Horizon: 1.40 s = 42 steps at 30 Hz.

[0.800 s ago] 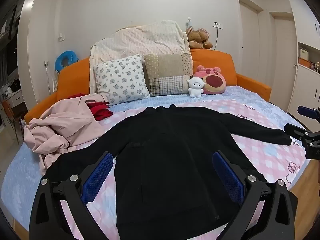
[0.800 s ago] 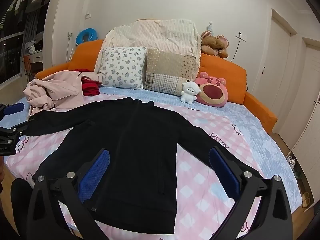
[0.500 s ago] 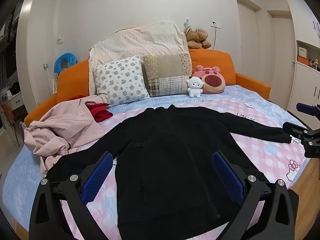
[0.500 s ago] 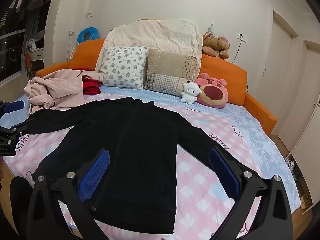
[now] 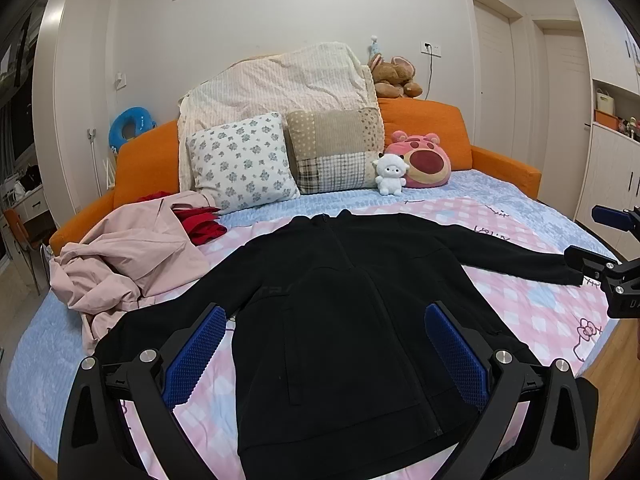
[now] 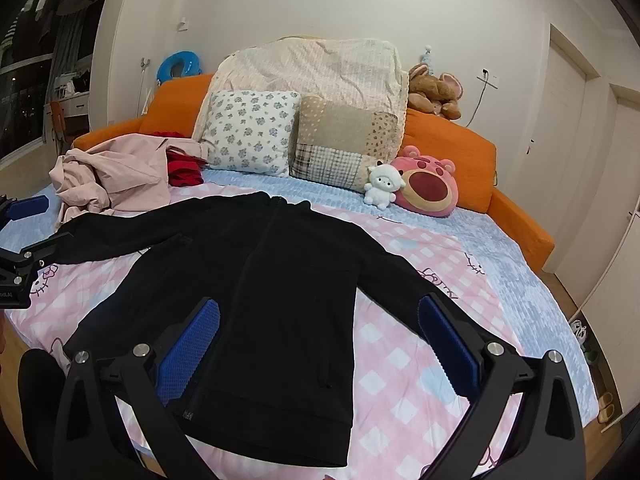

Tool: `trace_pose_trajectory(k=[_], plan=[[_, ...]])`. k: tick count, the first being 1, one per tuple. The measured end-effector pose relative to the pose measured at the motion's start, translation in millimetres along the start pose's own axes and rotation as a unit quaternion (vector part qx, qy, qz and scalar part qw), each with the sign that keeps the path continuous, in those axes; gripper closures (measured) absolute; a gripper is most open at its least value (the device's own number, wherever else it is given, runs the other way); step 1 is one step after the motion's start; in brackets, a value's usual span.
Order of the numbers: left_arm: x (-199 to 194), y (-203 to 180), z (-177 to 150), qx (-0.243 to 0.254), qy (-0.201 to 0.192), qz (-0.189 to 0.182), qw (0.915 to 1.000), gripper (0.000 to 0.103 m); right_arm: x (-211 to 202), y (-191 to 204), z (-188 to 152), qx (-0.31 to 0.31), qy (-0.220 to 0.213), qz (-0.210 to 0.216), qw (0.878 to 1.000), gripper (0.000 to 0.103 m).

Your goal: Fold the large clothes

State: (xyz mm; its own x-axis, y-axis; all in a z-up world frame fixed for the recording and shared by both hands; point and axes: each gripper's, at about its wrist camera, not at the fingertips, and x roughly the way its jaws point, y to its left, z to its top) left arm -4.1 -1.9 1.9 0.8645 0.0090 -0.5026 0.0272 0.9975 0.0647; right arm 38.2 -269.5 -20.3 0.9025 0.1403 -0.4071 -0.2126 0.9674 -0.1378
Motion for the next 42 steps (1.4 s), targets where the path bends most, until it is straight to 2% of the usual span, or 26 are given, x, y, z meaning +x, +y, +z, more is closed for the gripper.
trace_pose_trajectory(k=[38,42], plan=[[3.5,2.0,-3.5,-0.001,0.005,0.0,1.0,0.002,5.1,3.8,-8.7,-0.007,0.007,0.0,1.0,0.005],[4.3,11.6,-18.7,0.001,0.007,0.002,1.0,0.002,5.1,3.7,-9.0,-0.007,0.007,-0.001,1.0,0.005]])
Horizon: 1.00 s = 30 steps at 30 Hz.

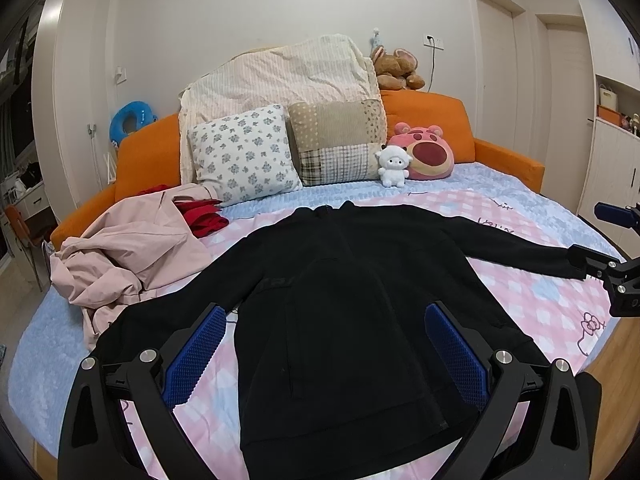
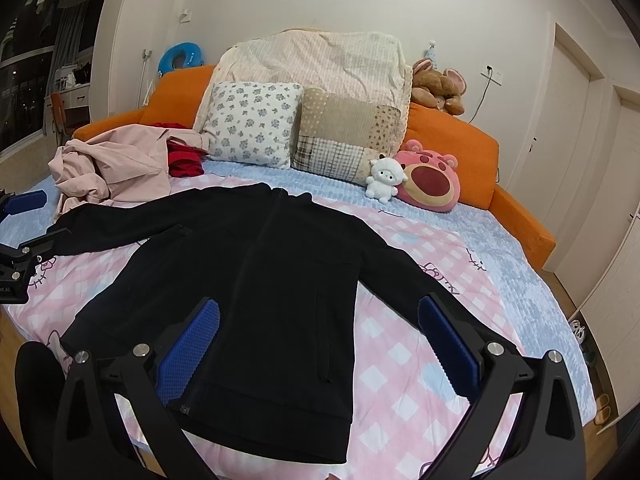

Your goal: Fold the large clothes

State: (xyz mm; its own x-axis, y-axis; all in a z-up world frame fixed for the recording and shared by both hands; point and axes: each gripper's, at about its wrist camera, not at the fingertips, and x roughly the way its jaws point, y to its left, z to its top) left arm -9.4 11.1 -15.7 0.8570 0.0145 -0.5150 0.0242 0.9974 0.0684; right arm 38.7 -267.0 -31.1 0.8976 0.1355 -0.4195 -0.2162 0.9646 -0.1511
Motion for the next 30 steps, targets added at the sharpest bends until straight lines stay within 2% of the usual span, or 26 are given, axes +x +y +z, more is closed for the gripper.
trace_pose_trajectory(k=[30], plan=[[2.1,4.5,-0.2,-0.001,0.002,0.001,1.0,0.002,3.3,-7.0,-1.9,0.015,-0.003,0.001,1.0,0.005]])
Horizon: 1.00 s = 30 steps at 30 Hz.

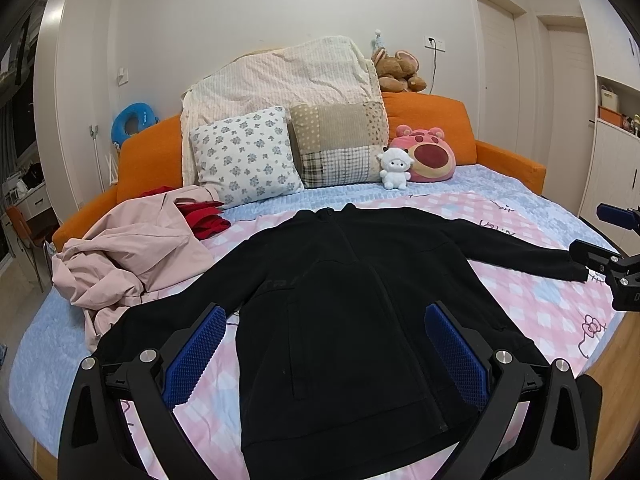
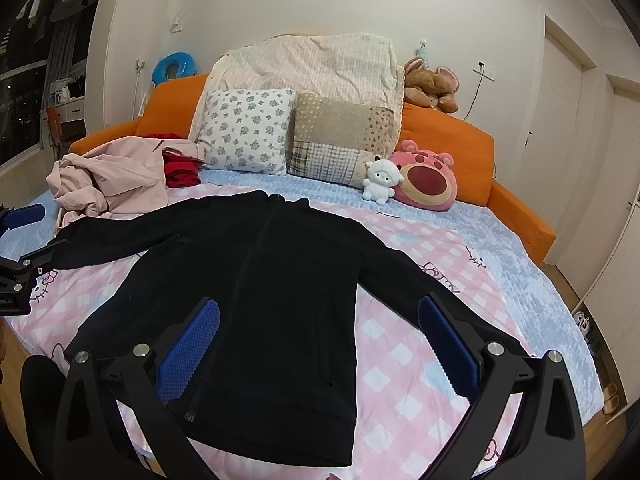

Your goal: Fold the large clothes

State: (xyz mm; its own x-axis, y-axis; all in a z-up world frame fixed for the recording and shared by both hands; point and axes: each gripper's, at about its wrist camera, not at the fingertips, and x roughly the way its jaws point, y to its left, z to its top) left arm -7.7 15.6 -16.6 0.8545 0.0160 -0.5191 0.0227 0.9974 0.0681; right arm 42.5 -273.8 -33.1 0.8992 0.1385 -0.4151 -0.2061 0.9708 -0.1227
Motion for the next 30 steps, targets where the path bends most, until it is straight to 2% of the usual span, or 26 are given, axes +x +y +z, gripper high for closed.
trace_pose_trajectory(k=[22,30], plan=[[3.5,-0.9,5.0,0.011,0.005,-0.001,0.9999,0.002,0.1,-8.6,5.1,0.014,0.001,-0.006,1.0,0.005],[49.7,-25.9,34.4,0.031,0.03,-0.022,0.9988,0.002,14.3,-59.2,-6.2,0.031,0.01,-0.029,0.999,0.005]])
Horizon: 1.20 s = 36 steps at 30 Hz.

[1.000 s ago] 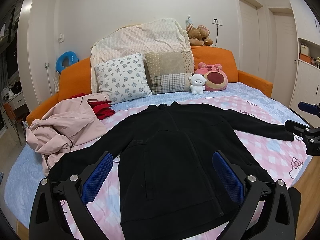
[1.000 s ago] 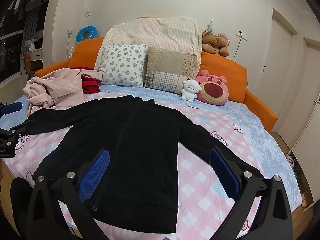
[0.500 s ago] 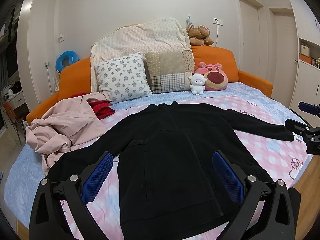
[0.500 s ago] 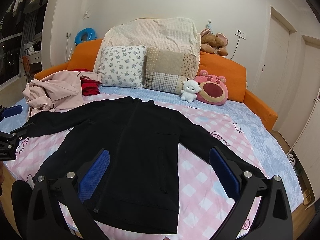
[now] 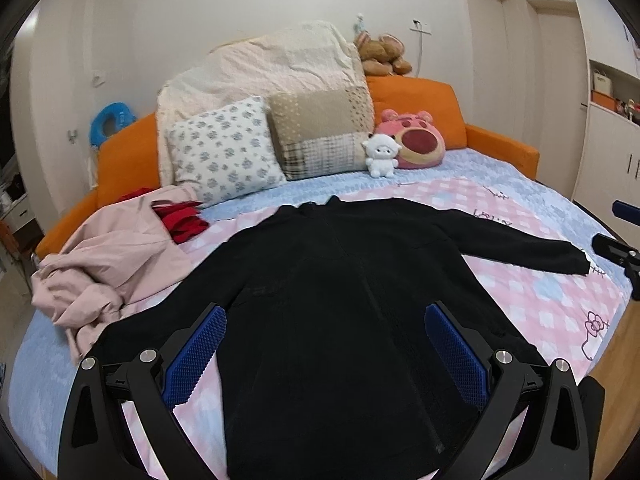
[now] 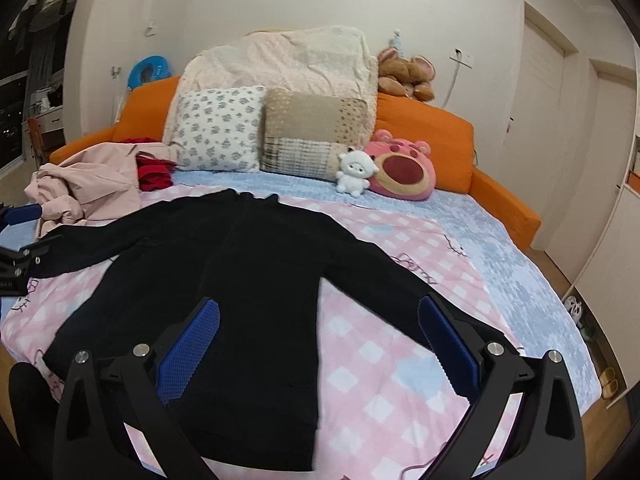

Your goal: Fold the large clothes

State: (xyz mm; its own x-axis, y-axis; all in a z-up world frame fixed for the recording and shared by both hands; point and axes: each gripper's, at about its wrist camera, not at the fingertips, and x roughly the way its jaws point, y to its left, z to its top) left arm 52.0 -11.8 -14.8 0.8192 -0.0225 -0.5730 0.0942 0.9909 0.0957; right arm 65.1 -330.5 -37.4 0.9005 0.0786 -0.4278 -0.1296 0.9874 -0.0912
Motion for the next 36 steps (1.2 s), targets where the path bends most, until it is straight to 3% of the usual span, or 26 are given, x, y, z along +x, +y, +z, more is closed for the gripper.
trace_pose_trajectory(k=[9,15,19,22,24,26,28,33,34,36], plan=[[97.8,-43.7,40.1,-0.004,0.056,-0.028,0.998,0.002,42.0,-129.7,-27.0,0.105,0.039,-0.056,0.992,0.005],[168.4,-80.1,55.7,-0.007,0.08,-0.036,0.9962,0.002,75.7,-227.0,-54.5,0.196,0.074,-0.029,0.977,0.006],[222.1,-106.1,68.4,-0.006,0.111,-0.04,0.9929,0.002,102.9,-294.2,-84.3,0.276,0.11,-0.022,0.954,0.024],[260.7,-126.3,79.4,0.005,0.135,-0.071,0.9883,0.002,119.3,-335.5,-113.3,0.34,0.128,-0.018,0.931,0.027],[284.0,-135.7,85.2,0.004,0.152,-0.082,0.985,0.002,132.5,-355.4,-130.0,0.373,0.142,-0.011,0.917,0.029],[303.5,-140.1,88.6,-0.007,0.169,-0.097,0.9808,0.002,146.8,-367.3,-143.8,0.397,0.158,0.011,0.904,0.042],[322.1,-143.5,92.6,-0.022,0.182,-0.11,0.9768,0.002,161.3,-376.9,-155.9,0.415,0.172,0.026,0.893,0.046],[337.7,-139.8,99.2,-0.041,0.178,-0.115,0.9765,0.002,184.9,-388.3,-171.1,0.431,0.201,0.006,0.88,0.046],[339.8,-139.0,100.4,-0.04,0.179,-0.114,0.9764,0.002,189.0,-389.3,-172.4,0.432,0.204,0.008,0.879,0.05],[344.1,-137.3,103.9,-0.037,0.182,-0.112,0.9763,0.002,195.9,-390.1,-171.2,0.43,0.198,0.03,0.881,0.07]])
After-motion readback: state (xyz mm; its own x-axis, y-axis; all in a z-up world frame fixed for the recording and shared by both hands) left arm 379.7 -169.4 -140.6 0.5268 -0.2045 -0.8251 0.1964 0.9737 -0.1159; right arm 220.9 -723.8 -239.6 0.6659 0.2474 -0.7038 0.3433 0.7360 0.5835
